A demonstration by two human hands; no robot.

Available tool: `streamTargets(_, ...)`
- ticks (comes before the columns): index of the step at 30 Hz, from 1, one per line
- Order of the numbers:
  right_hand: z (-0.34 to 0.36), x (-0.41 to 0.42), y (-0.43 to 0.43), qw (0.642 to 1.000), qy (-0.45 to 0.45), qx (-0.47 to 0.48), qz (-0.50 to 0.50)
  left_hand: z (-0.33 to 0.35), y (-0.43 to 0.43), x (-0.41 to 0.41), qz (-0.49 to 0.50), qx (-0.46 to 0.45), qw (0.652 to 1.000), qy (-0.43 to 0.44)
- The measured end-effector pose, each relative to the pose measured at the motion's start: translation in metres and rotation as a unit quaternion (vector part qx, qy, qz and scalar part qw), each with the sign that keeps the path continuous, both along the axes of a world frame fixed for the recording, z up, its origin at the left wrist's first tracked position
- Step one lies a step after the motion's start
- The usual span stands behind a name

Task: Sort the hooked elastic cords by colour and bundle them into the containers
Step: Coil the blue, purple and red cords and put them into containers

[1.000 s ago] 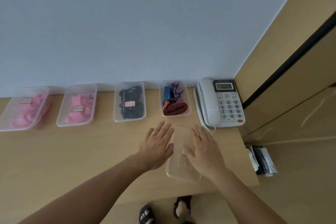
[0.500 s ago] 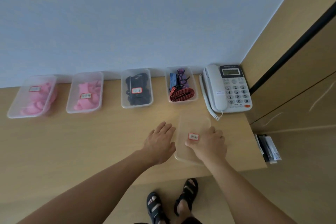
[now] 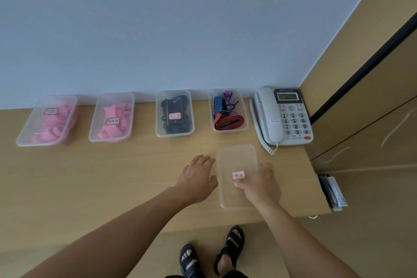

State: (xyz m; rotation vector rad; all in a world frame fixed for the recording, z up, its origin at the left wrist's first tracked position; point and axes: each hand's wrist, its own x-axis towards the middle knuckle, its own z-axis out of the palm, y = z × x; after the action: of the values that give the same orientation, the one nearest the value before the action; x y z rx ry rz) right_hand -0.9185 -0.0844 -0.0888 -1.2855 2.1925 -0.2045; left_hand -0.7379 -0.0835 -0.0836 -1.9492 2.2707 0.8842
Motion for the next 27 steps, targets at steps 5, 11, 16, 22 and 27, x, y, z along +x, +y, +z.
streamTargets(5,0.009,-0.004,0.002,0.99,-0.126,-0.071,0.0,0.011,-0.008,0.003,0.031,0.018,0.999,0.001)
streamTargets(11,0.04,-0.002,-0.016,0.948,-0.269,-0.168,0.024,0.028,-0.035,-0.001,0.116,0.039,0.989,0.078)
streamTargets(16,0.058,-0.002,-0.063,0.945,-0.264,-0.189,0.045,0.046,-0.077,-0.004,0.161,-0.019,0.98,0.113)
streamTargets(22,0.064,0.002,-0.137,0.956,-0.195,-0.185,0.117,0.063,-0.134,-0.004,0.205,-0.03,0.974,0.092)
streamTargets(27,0.056,0.007,-0.187,0.962,-0.169,-0.149,0.153,0.054,-0.168,-0.009,0.232,0.003,0.972,0.045)
